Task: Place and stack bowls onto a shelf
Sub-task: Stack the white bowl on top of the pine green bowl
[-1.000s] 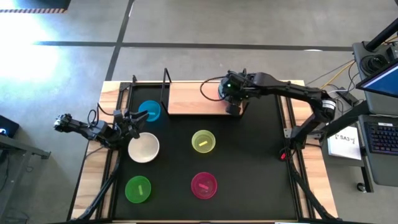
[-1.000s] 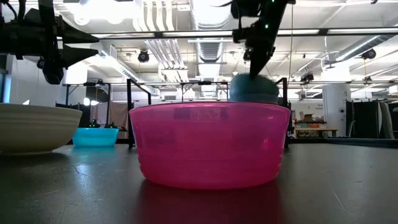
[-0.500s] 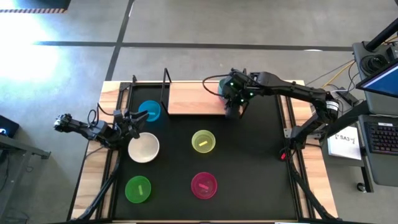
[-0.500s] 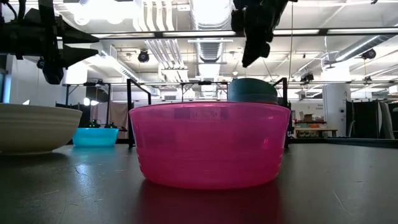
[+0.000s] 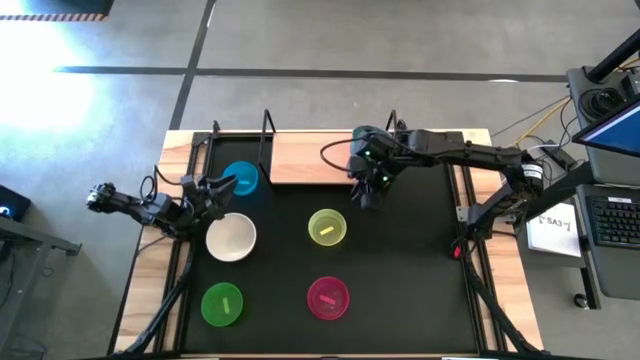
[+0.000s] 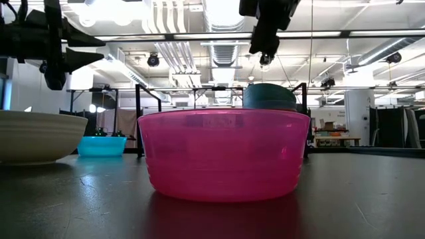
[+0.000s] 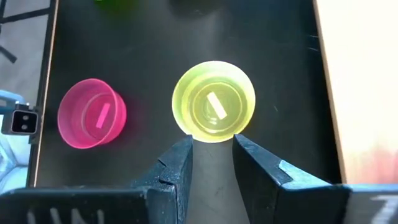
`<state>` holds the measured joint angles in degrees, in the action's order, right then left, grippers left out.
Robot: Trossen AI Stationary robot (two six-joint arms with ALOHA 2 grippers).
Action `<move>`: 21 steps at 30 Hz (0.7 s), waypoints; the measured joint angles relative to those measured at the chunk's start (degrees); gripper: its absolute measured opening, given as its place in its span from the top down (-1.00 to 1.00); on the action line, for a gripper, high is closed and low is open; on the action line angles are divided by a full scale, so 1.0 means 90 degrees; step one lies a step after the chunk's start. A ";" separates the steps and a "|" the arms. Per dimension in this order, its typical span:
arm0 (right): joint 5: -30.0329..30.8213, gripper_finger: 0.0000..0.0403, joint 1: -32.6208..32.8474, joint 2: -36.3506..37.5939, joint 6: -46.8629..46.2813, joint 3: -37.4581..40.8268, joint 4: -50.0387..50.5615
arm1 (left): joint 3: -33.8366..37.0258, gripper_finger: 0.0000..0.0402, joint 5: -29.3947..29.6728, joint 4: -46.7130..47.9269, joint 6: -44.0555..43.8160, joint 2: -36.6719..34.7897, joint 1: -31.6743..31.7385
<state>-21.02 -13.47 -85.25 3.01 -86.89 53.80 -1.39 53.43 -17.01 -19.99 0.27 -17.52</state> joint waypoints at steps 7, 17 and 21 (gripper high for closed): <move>0.0000 0.49 0.0148 0.0000 0.0059 0.0001 -0.0063 | 0.0000 0.32 -0.0047 -0.0046 -0.0453 0.0005 0.0000; 0.0000 0.49 0.0387 0.0000 -0.0116 0.0002 -0.0053 | 0.0000 0.32 0.0617 -0.0182 -0.0761 0.0007 0.0015; 0.0000 0.49 0.0386 0.0000 -0.0121 0.0005 -0.0049 | 0.0000 0.32 -0.0640 -0.0574 0.0042 0.0015 0.0010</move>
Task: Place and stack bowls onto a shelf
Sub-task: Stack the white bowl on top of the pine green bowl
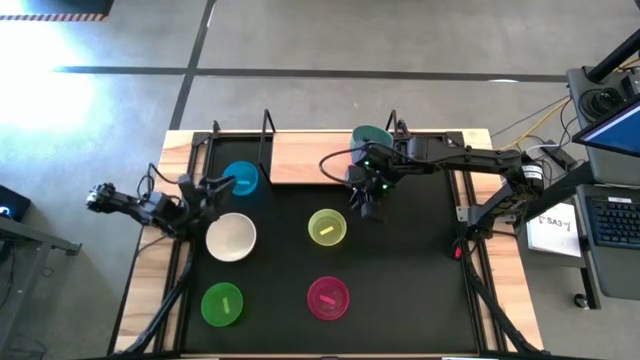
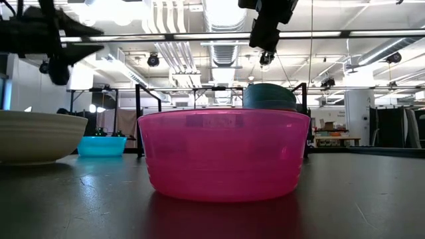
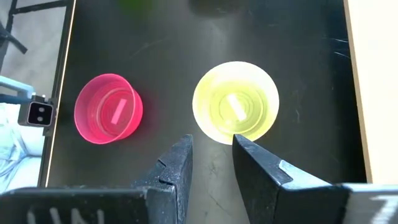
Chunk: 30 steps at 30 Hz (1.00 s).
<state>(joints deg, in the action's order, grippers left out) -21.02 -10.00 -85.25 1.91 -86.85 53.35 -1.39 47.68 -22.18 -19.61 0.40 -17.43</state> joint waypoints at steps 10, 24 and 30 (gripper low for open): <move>0.0000 0.49 0.0000 0.0002 0.0019 0.0000 0.0004 | 0.0000 0.32 -0.0603 -0.0306 0.0229 0.0272 0.0000; 0.0002 0.49 -0.0002 0.0007 -0.0155 0.0000 0.0073 | -0.1657 0.32 -0.0367 0.1612 -0.0817 0.2659 0.0001; 0.0002 0.49 -0.0002 0.0007 -0.0233 0.0000 0.0353 | -0.2892 0.32 -0.0573 0.4128 -0.2437 0.3936 0.0000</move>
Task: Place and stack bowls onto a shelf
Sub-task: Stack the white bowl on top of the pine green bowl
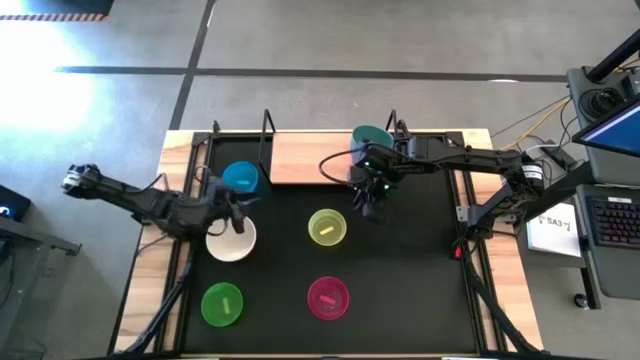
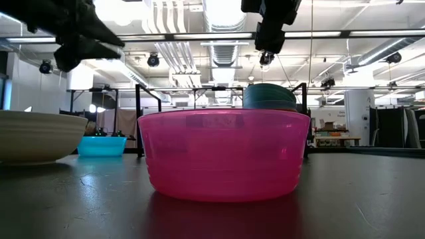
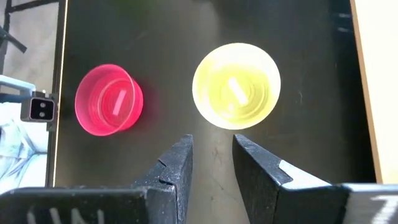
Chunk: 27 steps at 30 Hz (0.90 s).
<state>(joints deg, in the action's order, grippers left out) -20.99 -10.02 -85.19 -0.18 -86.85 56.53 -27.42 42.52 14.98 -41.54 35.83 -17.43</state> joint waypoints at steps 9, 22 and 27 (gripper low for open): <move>0.0002 0.49 0.0000 0.0000 0.0012 0.0002 0.0226 | -0.1915 0.32 -0.0701 0.4773 -0.2263 0.1411 0.0002; 0.0002 0.49 0.0002 0.0000 -0.0200 0.0002 0.0438 | -0.2547 0.32 -0.3033 0.4948 -0.3051 0.2906 -0.0037; 0.0002 0.49 0.0002 0.0000 -0.0148 0.0002 0.0562 | -0.2679 0.32 -0.3468 0.4861 -0.3419 0.3703 -0.0203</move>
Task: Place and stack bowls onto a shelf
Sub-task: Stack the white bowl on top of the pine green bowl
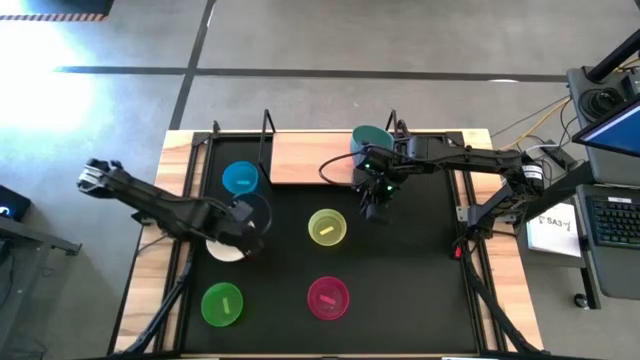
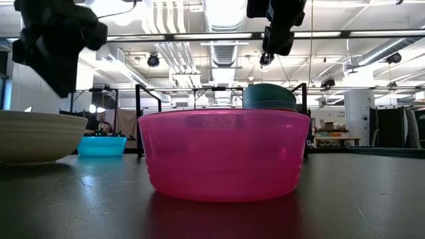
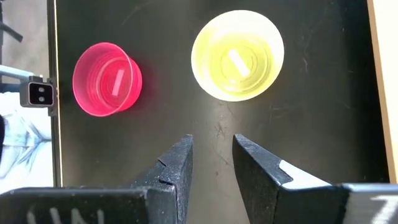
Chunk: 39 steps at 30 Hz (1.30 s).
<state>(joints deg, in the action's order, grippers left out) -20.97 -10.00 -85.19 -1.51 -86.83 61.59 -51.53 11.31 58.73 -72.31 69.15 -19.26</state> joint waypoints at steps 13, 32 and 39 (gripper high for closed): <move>0.0002 0.49 0.0000 0.0000 0.0177 0.0000 -0.0006 | -0.0670 0.32 -0.0049 0.0369 -0.0039 0.1677 -0.0326; 0.0002 0.49 0.0000 0.0002 0.0334 0.0000 0.0191 | -0.0618 0.96 -0.0035 0.0340 0.0339 0.2554 -0.0353; 0.0001 0.49 0.0000 0.0002 0.0904 0.0000 0.0469 | -0.1091 1.00 -0.0437 0.0070 0.0780 0.2397 -0.0393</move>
<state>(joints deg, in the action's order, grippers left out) -20.96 -10.00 -85.17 6.63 -86.83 65.81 -61.35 7.38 59.36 -65.29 90.72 -22.80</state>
